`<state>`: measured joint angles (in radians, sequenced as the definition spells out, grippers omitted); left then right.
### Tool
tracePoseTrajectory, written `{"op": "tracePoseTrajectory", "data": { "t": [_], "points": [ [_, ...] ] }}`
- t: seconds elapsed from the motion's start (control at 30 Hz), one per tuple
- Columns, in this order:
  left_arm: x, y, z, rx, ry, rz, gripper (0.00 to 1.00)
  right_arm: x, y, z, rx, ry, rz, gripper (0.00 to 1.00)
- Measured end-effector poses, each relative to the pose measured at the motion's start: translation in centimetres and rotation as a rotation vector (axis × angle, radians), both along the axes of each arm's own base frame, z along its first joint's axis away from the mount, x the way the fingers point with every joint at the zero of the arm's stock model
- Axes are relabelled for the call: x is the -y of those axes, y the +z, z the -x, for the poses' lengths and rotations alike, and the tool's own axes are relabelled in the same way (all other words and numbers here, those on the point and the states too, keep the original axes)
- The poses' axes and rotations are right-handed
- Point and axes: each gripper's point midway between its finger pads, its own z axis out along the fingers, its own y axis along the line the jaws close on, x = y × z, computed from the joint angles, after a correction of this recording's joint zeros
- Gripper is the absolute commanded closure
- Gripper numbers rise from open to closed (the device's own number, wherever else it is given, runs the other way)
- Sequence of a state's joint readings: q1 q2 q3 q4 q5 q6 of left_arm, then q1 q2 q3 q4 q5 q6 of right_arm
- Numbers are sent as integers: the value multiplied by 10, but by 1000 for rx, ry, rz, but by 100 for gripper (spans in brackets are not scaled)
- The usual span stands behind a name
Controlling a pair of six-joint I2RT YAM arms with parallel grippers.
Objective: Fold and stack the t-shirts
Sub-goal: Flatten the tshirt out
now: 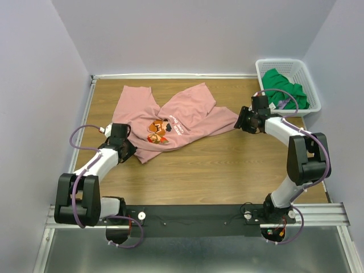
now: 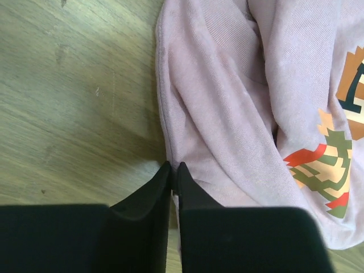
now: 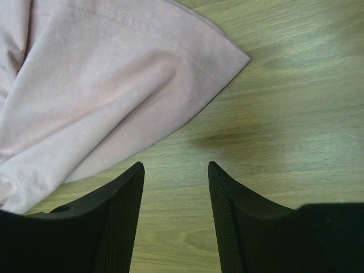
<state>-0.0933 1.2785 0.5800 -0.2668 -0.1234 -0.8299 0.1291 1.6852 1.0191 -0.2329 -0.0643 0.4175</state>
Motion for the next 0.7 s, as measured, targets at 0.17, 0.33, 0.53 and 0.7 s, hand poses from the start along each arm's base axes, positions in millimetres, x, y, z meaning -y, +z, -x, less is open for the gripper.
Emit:
{"op": "tracePoseTrajectory", "data": {
  "t": [0.17,0.33,0.53,0.7],
  "points": [
    [-4,14,0,41,15,-12,100,10,-5,-1,-10,-29,10,43],
    [-9,33,0,102,32,-28,100,30,-12,-6,-31,-89,6,43],
    [-9,34,4,96,31,-31,100,36,-20,-24,-47,-134,-9,43],
    [-10,41,5,117,23,-36,100,33,-27,-41,-51,-135,-24,43]
  ]
}}
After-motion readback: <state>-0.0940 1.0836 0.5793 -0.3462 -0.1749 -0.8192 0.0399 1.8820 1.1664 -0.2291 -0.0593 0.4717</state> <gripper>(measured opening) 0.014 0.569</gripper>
